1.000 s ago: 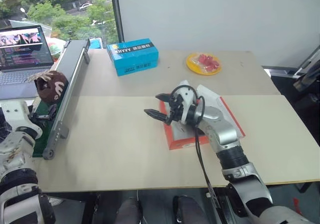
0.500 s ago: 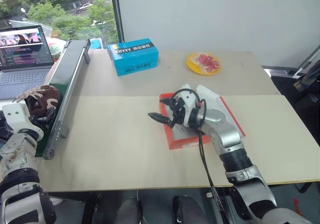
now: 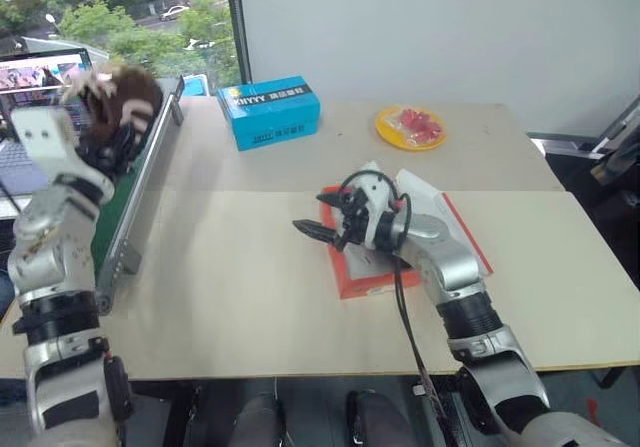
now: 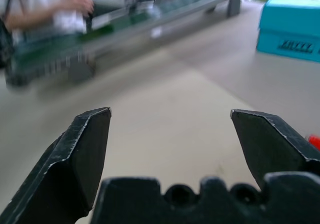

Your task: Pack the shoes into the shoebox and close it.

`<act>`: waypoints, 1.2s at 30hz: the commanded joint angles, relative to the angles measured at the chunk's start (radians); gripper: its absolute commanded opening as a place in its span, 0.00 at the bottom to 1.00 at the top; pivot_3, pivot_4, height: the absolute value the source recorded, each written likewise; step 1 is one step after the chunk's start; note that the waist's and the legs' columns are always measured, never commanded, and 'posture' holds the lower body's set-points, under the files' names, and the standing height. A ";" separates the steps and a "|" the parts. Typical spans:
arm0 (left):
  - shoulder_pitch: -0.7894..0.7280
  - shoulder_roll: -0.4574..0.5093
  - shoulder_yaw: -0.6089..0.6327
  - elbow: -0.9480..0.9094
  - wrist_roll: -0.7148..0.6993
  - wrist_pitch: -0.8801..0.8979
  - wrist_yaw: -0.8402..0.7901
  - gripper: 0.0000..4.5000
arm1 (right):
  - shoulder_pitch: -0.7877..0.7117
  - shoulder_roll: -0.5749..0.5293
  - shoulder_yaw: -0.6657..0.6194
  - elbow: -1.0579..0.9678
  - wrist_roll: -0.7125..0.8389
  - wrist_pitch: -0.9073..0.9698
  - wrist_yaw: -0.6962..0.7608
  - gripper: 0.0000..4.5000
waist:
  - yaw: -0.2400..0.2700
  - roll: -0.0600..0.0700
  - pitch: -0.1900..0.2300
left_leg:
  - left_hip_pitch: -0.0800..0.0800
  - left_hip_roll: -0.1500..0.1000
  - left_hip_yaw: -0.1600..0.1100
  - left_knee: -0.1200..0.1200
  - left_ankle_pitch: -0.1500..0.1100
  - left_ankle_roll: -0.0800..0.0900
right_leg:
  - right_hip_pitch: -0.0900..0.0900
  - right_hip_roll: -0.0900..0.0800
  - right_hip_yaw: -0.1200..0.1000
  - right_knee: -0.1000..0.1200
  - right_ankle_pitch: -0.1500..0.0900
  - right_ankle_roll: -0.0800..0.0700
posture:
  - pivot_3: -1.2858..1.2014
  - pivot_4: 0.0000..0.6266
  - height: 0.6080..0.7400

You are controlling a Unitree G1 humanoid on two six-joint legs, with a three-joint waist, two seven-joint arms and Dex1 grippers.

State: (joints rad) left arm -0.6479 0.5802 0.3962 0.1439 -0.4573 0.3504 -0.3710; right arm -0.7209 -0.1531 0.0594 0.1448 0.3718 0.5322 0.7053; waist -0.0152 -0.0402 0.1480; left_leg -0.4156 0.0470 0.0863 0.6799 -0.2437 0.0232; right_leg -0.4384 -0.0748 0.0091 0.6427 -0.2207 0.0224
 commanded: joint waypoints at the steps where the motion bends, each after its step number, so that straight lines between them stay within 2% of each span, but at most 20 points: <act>1: -0.029 -0.088 -0.081 -0.159 -0.037 0.073 0.047 0.45 | -0.129 0.053 -0.246 0.010 0.221 0.188 -0.183 1.00 | 0.000 0.000 0.000 | 0.000 0.000 0.000 0.000 0.000 0.000 | 0.000 0.000 0.000 0.000 0.000 0.000 | 0.52 0.24 1.00; 3: -0.046 -0.163 -0.146 -0.242 -0.063 0.126 0.072 0.45 | -0.197 0.066 -0.372 0.065 0.317 0.261 -0.290 1.00 | 0.001 0.000 0.000 | 0.000 0.000 -0.001 0.000 0.000 -0.001 | 0.000 0.000 0.000 0.001 0.000 0.000 | 0.52 0.24 1.00; 7: -0.053 -0.264 -0.206 -0.345 -0.095 0.202 0.120 0.45 | -0.252 0.048 -0.478 0.098 0.415 0.358 -0.378 1.00 | 0.005 0.000 0.000 | -0.001 0.000 -0.001 0.000 0.000 0.000 | 0.000 -0.001 -0.001 -0.001 0.000 0.000 | 0.52 0.24 1.00; 14: -0.074 -0.360 -0.247 -0.403 -0.123 0.260 0.169 0.45 | -0.225 0.052 -0.496 0.098 0.484 0.438 -0.415 1.00 | -0.009 0.001 0.000 | 0.000 0.000 -0.002 -0.001 0.000 0.000 | -0.001 0.001 0.003 -0.001 0.000 0.000 | 0.52 0.24 1.00; 18: -0.055 -0.405 -0.268 -0.435 -0.128 0.285 0.192 0.45 | -0.224 0.068 -0.509 0.099 0.506 0.418 -0.425 1.00 | -0.007 0.001 0.001 | -0.001 -0.001 -0.002 -0.001 0.000 0.000 | 0.000 0.001 0.003 -0.001 0.000 0.000 | 0.52 0.24 1.00; 28: 0.019 -0.428 -0.303 -0.487 -0.115 0.307 0.199 0.45 | -0.243 0.058 -0.559 0.056 0.632 0.447 -0.447 1.00 | -0.001 0.001 0.001 | -0.002 -0.001 -0.003 0.000 0.000 0.000 | -0.001 0.001 0.003 -0.002 0.000 0.001 | 0.52 0.24 1.00; 36: 0.018 -0.428 -0.301 -0.444 -0.094 0.267 0.181 0.45 | -0.244 0.022 -0.530 0.011 0.706 0.506 -0.443 1.00 | 0.000 0.001 0.001 | -0.002 -0.001 -0.003 0.000 0.000 0.001 | 0.000 0.001 0.002 -0.002 0.000 0.001 | 0.52 0.24 1.00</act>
State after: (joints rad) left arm -0.6349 0.1501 0.1063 -0.3174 -0.5708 0.6210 -0.1857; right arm -0.9283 -0.1159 -0.4577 0.2511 1.0044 1.0344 0.2365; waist -0.0149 -0.0392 0.1486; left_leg -0.4176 0.0458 0.0836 0.6797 -0.2434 0.0238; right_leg -0.4389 -0.0736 0.0115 0.6407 -0.2205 0.0235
